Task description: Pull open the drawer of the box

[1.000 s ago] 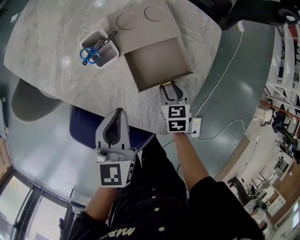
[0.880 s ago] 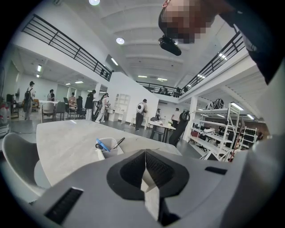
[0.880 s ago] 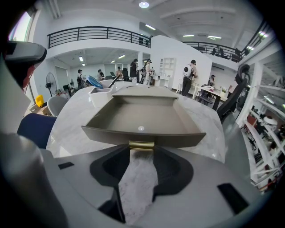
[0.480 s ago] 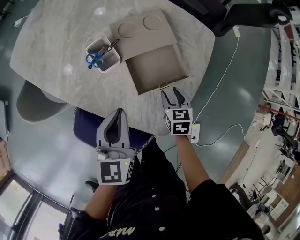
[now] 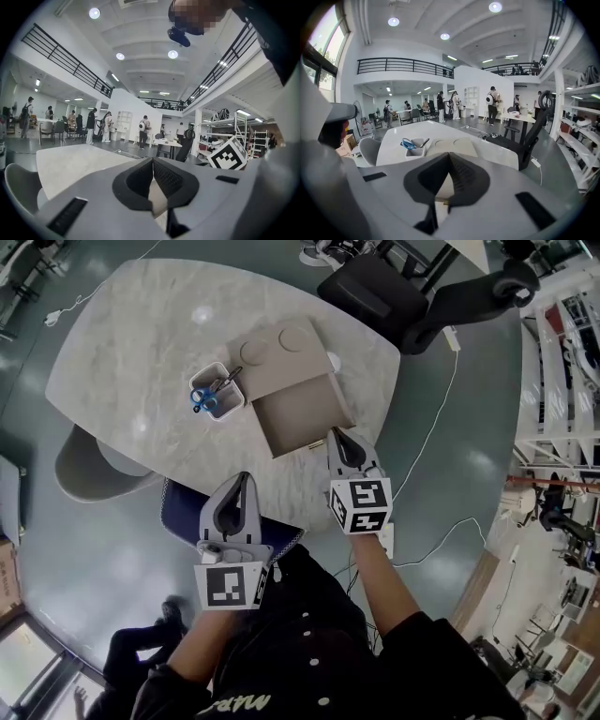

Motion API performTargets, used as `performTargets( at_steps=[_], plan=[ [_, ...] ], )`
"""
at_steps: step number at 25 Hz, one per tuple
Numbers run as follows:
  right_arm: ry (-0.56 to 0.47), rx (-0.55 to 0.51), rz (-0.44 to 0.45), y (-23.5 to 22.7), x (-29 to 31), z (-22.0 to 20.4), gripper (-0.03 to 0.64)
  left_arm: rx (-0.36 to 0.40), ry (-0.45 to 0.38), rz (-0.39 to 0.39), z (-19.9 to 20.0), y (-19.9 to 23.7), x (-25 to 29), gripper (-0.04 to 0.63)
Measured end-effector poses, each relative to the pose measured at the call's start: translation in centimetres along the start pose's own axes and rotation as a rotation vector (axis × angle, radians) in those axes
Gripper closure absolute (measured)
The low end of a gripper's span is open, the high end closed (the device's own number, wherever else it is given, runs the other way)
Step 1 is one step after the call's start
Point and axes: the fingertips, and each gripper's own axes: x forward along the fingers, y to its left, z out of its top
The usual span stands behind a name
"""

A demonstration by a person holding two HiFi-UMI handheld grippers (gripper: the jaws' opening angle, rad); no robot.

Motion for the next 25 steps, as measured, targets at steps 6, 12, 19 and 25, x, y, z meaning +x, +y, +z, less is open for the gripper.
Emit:
performTargets(
  at_steps=[6,12,19,25],
  plan=[
    [-0.122,0.036,0.007,0.0,-3.7,5.7,0.617,0.025,-0.074,-0.007,4.3,-0.1,-0.6,0.580],
    [-0.215,0.011,0.022,1.7,-7.4,9.5,0.618,0.053,-0.148,-0.012,8.1,-0.5,-1.5,0.580],
    [-0.302,-0.006,0.031,3.1,-10.7,12.3,0.618,0.065,-0.206,-0.013,11.0,-1.0,-2.3,0.580],
    [-0.375,0.009,-0.008,2.7,-12.8,13.5,0.620,0.061,-0.249,0.013,12.2,-0.5,-3.2,0.580]
  ],
)
